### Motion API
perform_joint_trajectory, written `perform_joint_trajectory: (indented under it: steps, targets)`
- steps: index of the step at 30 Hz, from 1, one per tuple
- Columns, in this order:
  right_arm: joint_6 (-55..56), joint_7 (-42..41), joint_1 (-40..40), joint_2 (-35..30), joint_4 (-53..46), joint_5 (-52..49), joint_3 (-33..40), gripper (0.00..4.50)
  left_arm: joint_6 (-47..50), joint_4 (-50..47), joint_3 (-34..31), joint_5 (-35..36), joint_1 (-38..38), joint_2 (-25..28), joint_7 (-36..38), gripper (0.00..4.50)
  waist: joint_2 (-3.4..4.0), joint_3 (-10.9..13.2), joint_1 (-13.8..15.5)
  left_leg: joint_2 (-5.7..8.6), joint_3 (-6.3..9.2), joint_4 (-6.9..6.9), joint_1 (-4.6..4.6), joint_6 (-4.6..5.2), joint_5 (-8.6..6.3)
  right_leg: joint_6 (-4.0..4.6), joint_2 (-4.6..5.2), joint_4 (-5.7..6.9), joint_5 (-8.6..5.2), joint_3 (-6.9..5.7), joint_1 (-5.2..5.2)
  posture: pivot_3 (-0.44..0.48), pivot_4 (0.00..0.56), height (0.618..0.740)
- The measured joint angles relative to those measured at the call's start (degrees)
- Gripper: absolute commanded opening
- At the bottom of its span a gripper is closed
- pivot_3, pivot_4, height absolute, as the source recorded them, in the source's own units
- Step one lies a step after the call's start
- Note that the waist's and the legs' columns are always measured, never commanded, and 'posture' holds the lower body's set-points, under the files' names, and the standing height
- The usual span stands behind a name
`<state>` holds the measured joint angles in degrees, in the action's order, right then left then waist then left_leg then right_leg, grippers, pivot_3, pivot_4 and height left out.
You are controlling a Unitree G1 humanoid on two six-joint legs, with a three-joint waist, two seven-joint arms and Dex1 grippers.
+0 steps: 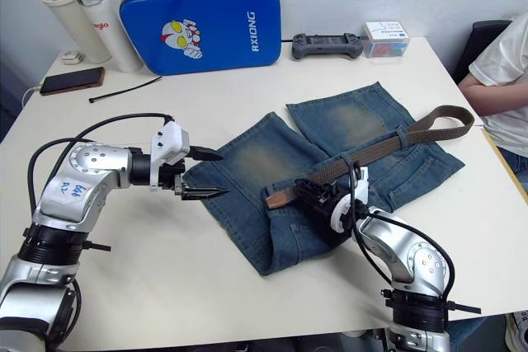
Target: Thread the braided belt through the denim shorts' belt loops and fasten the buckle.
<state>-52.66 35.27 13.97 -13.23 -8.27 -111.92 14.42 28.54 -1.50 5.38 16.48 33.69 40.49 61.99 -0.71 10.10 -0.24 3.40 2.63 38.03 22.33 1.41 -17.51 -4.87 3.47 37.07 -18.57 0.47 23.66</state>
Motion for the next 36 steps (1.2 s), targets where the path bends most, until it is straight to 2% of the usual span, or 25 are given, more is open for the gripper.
perform_joint_trajectory:
  steps: [1, 5, 12, 20, 26, 36]
  targets:
    - [0.12, -0.42, 0.54, -0.51, 0.00, 0.00, 0.00, 0.01, 0.00, 0.00, 0.00, 0.00, 0.00, 0.00, -0.08, 4.50, 0.00, 0.00, -0.02, 0.00, 0.00, 0.00, 0.00, 0.00, 0.00, 0.00, 0.00, 0.00, 0.00, 0.00, 0.00, 0.000, 0.150, 0.740]
    - [1.59, -1.29, 2.39, -5.23, 0.54, 0.01, -0.03, 0.01, -0.05, 0.24, 0.00, -0.09, 0.00, 0.00, -0.22, 4.50, 0.00, 0.00, 0.05, 0.00, -0.01, 0.00, 0.00, 0.00, 0.00, 0.00, 0.00, -0.02, 0.00, 0.00, -0.01, 0.000, 0.150, 0.740]
    - [2.66, -5.28, 3.71, -9.03, 2.27, 3.34, -0.61, 0.01, -0.69, 1.74, 0.22, -0.56, 1.61, -0.03, -0.17, 4.50, 0.00, 0.00, 0.07, 0.00, -0.01, 0.01, 0.02, 0.01, 0.00, 0.00, 0.00, -0.02, 0.00, 0.00, -0.01, 0.000, 0.150, 0.740]
    - [2.73, -12.21, 2.37, -7.06, 0.93, 12.43, -5.35, 0.01, -0.48, 1.78, 0.30, -0.55, 1.68, -0.26, 0.24, 4.50, 0.00, 0.00, -0.01, -0.01, -0.02, 0.00, 0.01, 0.01, 0.00, 0.00, 0.00, -0.01, 0.00, 0.00, 0.00, 0.000, 0.150, 0.740]
    - [3.87, -20.23, 1.62, -4.12, -0.77, 24.62, -9.09, 0.01, 1.94, 1.70, 0.35, 0.18, 1.67, -0.30, 1.35, 4.50, -0.04, -0.02, -0.12, -0.02, -0.01, 0.00, -0.02, -0.01, 0.00, 0.00, -0.03, 0.00, 0.00, 0.00, 0.00, 0.000, 0.150, 0.740]
    - [1.61, -25.03, 1.87, -1.00, -3.64, 34.77, -12.35, 0.01, 2.63, 0.77, 0.72, 0.22, 1.33, -0.30, 1.94, 4.50, -0.07, -0.06, -1.64, -0.08, 0.00, -0.11, -0.14, -0.11, -0.02, 0.11, -0.09, 0.11, -0.06, 0.01, 0.01, 0.000, 0.150, 0.740]
